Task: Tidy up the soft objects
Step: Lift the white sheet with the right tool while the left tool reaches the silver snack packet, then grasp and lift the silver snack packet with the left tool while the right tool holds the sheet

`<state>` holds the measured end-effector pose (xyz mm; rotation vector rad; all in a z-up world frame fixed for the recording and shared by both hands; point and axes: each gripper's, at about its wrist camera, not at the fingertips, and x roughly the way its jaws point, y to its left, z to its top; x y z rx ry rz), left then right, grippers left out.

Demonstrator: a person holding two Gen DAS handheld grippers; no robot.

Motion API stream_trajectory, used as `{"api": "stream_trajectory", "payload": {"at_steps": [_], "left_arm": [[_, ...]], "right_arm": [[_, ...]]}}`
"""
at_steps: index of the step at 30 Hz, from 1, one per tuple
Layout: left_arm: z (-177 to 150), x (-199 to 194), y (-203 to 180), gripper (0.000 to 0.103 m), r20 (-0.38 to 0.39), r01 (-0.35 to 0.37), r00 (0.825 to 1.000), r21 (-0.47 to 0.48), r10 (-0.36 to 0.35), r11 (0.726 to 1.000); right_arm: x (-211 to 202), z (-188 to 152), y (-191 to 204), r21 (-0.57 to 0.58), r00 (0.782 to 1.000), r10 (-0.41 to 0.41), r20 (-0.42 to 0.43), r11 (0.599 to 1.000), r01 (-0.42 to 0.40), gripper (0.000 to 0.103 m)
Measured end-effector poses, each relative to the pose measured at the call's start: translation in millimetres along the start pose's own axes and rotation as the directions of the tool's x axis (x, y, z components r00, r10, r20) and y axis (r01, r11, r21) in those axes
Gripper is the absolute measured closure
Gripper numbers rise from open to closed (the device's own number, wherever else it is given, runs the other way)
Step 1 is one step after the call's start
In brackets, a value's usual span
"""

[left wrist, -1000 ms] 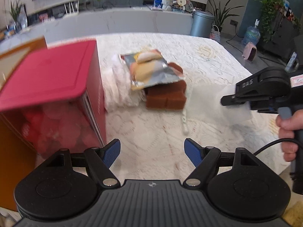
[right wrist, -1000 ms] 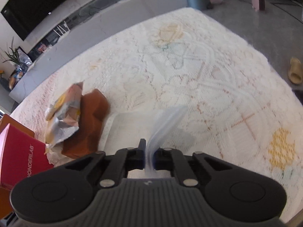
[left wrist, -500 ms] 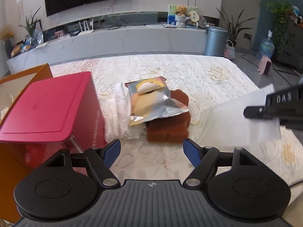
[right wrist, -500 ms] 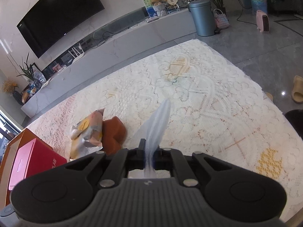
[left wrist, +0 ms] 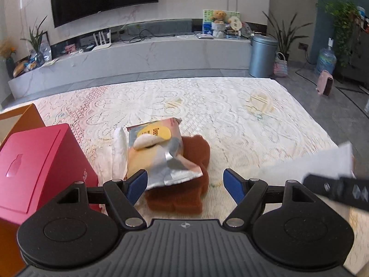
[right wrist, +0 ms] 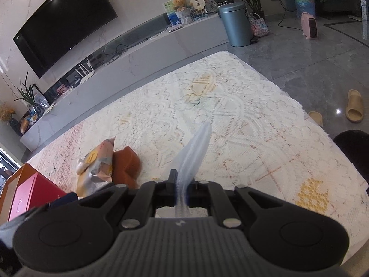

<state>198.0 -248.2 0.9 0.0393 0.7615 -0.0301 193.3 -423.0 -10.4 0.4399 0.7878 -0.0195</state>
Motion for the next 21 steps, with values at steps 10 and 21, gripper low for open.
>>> {"api": "stream_trajectory", "payload": {"at_steps": [10,21], "left_arm": [[10.4,28.5,27.6,0.013,-0.004,-0.052,0.999,-0.134,0.052,0.99],[-2.6,49.3,32.6,0.005,-0.019,-0.042,0.999,-0.148,0.039,0.988]], "right_arm": [[11.7,0.3,5.3,-0.003,1.0,0.0,-0.02,1.0,0.0,0.095],[19.5,-2.0,9.5,-0.037,0.998,-0.033,-0.051,0.999,0.031,0.095]]}}
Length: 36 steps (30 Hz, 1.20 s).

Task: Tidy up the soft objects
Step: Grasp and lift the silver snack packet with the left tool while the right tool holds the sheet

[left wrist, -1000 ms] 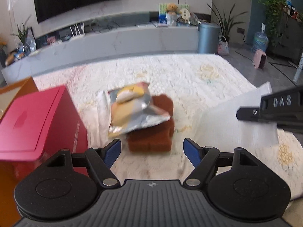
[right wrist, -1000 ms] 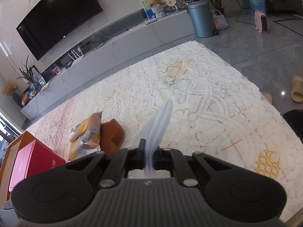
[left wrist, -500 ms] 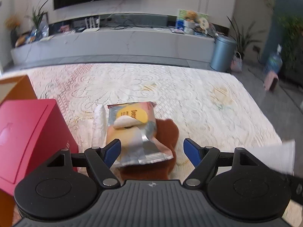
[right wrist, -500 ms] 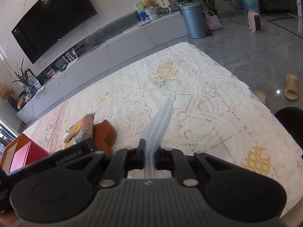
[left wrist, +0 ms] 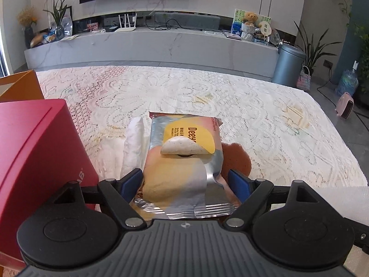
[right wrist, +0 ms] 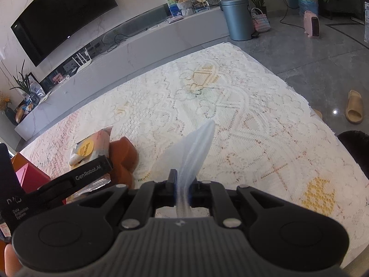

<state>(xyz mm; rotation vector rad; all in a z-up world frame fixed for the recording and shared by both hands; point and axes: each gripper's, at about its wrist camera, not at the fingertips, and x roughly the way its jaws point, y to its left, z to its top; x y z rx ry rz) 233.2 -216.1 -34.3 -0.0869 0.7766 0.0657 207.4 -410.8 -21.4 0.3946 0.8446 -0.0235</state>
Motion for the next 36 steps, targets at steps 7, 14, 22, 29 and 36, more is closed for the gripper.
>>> {"api": "stream_trajectory", "payload": {"at_steps": [7,14,22,29,36], "left_arm": [[-3.9,-7.9,8.3,0.023,0.013,0.073,0.997,0.048,-0.073,0.996],[-9.0,-30.9,4.2,0.036,0.016,0.122,0.992,0.16,-0.126,0.98],[-47.5,-73.3,24.3,0.036,-0.074,0.263,0.965,0.215,-0.253,0.941],[-65.4,-59.7,43.8,0.026,-0.248,0.361,0.915,0.143,-0.319,0.922],[-68.2,-43.9,34.4,0.015,-0.2,0.345,0.928,0.148,-0.313,0.927]], "right_arm": [[1.5,-0.2,1.3,-0.015,1.0,-0.011,-0.01,1.0,0.01,0.094],[11.0,-3.5,-1.2,-0.015,0.999,-0.025,-0.04,1.0,0.025,0.094],[10.2,-7.9,4.4,-0.024,0.998,0.031,-0.062,0.999,-0.033,0.094],[6.2,-8.1,17.7,0.007,0.975,0.214,-0.062,0.977,-0.214,0.09],[18.5,-11.3,18.5,-0.019,0.983,0.147,-0.113,0.988,-0.15,0.09]]}}
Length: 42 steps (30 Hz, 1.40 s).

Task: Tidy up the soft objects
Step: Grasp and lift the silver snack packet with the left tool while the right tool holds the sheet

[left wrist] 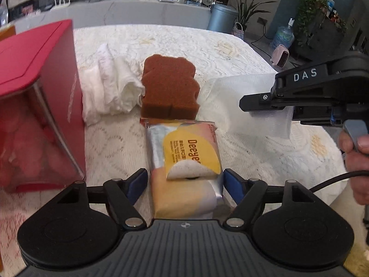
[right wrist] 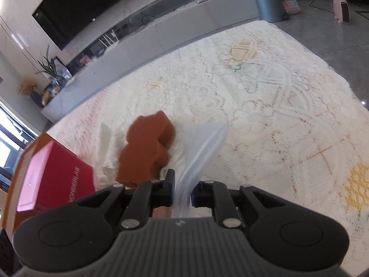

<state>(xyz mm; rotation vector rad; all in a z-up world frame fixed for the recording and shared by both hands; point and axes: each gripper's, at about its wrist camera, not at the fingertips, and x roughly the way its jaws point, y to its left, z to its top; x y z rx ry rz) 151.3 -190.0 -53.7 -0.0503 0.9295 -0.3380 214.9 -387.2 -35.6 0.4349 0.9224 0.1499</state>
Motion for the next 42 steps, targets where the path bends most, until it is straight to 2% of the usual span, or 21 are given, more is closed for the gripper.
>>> {"api": "stream_trajectory", "payload": {"at_steps": [4,5,8,11,15,22,30,33,38,42], "left_arm": [[-4.7,2.3,-7.5,0.018,0.034,-0.04,0.999,0.037,0.039,0.999],[-4.8,3.4,-8.8,0.027,0.041,-0.045,0.998,0.047,0.043,0.998],[-7.2,1.5,-10.9,0.037,0.066,-0.053,0.997,0.048,0.05,0.997],[-7.4,-2.1,-11.7,0.042,0.078,-0.051,0.996,0.079,0.045,0.996],[-6.4,-10.5,-14.0,0.043,0.095,-0.052,0.994,0.08,0.045,0.995],[0.1,-32.7,-19.0,0.043,0.135,-0.03,0.991,0.08,0.019,0.996],[12.7,-61.2,-15.5,0.043,0.204,-0.03,0.979,0.07,0.015,0.997],[16.4,-77.7,-16.3,0.043,0.241,-0.023,0.97,0.083,0.003,0.996],[28.2,-101.2,-9.5,0.043,0.275,-0.011,0.961,0.051,-0.003,0.999],[44.7,-129.2,4.8,0.043,0.317,0.017,0.948,0.028,-0.025,0.999]], "right_arm": [[-2.1,0.7,-0.1,-0.007,1.0,-0.003,0.004,1.0,0.004,0.09],[-2.7,0.7,0.9,-0.013,1.0,0.002,0.004,1.0,-0.001,0.09],[-2.1,1.4,5.2,-0.037,1.0,0.01,0.002,0.999,-0.009,0.09],[-3.5,1.4,6.1,-0.042,1.0,0.031,0.004,0.999,-0.031,0.09],[-11.6,2.6,1.8,-0.02,0.996,0.084,0.036,0.996,-0.084,0.09],[-27.6,3.5,-8.3,0.02,0.989,0.096,0.113,0.995,-0.099,0.097],[-45.6,8.3,-2.9,0.018,0.969,0.172,0.176,0.984,-0.178,0.101],[-56.6,8.0,10.3,-0.019,0.969,0.144,0.2,0.989,-0.144,0.101],[-80.0,6.4,42.8,-0.109,0.95,0.194,0.244,0.979,-0.172,0.101],[-101.0,6.9,72.1,-0.179,0.919,0.262,0.294,0.96,-0.216,0.101]]}}
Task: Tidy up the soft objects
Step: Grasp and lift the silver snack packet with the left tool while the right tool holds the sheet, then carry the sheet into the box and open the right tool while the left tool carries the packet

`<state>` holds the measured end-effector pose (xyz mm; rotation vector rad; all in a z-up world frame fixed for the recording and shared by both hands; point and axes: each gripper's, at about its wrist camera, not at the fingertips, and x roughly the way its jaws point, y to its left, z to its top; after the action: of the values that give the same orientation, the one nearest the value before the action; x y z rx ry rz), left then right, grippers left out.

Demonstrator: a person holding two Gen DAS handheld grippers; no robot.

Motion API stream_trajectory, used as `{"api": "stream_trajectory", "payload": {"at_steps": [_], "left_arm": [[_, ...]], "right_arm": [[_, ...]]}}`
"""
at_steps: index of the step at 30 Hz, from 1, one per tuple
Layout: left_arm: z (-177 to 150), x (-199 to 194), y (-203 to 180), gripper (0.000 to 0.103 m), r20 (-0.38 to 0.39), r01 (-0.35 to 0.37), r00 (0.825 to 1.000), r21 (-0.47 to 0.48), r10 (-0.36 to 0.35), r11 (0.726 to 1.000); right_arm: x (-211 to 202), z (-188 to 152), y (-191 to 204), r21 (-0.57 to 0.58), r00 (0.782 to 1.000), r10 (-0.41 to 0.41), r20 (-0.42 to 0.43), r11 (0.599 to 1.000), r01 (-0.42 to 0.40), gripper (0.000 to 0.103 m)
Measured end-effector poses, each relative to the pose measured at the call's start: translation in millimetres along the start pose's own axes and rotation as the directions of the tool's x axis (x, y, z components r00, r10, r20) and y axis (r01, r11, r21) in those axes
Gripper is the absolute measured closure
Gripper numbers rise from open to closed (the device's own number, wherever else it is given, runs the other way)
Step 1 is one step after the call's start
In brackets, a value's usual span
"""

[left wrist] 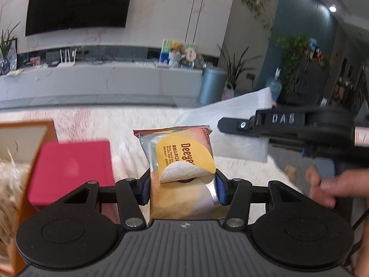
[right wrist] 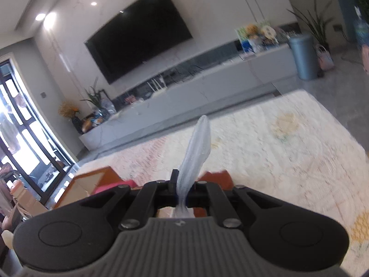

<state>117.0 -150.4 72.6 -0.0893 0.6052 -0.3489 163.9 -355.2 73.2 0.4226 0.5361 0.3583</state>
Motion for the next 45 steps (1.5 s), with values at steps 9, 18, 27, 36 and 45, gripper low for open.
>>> {"api": "stream_trajectory", "payload": {"at_steps": [9,18,27,36,45], "left_arm": [[48.6,-59.3,53.3,0.043,0.149,-0.127,0.982,0.053,0.118,0.99],[49.7,-93.1,138.9,0.043,0.172,-0.246,0.953,-0.047,0.25,0.968],[38.5,-75.1,232.3,0.043,0.116,-0.342,0.926,-0.139,0.359,0.929],[25.5,-46.9,281.5,0.043,0.014,-0.319,0.945,-0.182,0.327,0.93],[24.2,-48.1,291.0,0.043,0.003,-0.313,0.947,-0.222,0.322,0.924]], "right_arm": [[-7.5,11.7,82.0,-0.058,0.987,0.129,0.098,0.991,-0.123,0.101],[36.0,6.2,191.3,-0.154,0.978,0.197,0.07,0.971,-0.185,0.101],[144.9,-24.2,264.8,-0.226,0.963,0.226,-0.144,0.94,-0.254,0.101],[272.1,-48.8,273.0,-0.246,0.889,0.141,-0.436,0.931,-0.268,0.102],[334.4,-78.2,264.7,-0.712,0.837,-0.38,-0.393,0.702,-0.015,0.098]]}}
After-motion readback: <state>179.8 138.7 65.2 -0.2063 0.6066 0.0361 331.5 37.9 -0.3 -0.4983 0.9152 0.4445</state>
